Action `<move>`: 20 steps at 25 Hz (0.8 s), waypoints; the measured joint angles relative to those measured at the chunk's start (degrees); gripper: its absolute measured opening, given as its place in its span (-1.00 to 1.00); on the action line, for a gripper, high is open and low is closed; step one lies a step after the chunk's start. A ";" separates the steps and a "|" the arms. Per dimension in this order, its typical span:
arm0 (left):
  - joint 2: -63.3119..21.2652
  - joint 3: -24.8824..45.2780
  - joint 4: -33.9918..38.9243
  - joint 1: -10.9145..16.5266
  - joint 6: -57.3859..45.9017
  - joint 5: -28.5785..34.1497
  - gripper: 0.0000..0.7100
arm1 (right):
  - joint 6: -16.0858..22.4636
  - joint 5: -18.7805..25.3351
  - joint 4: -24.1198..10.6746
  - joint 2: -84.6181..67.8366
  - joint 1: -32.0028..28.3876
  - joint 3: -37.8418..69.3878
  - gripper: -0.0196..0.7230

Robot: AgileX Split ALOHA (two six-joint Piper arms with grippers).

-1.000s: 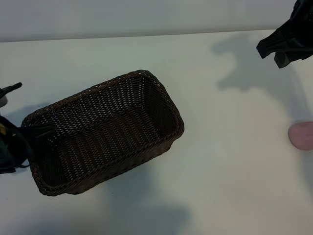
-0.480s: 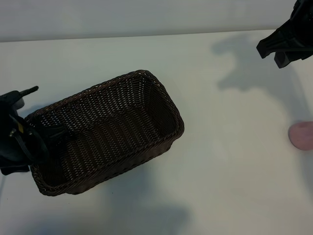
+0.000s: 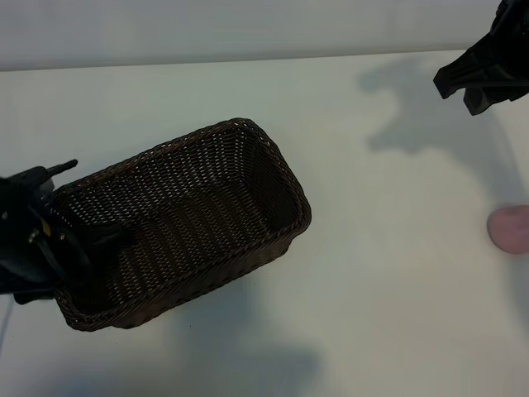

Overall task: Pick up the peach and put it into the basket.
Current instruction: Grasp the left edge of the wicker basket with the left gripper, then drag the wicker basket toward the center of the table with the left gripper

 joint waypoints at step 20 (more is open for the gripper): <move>-4.50 2.43 -1.90 1.19 -0.28 -4.30 -0.17 | 0.00 0.00 1.28 0.00 0.39 -0.04 0.18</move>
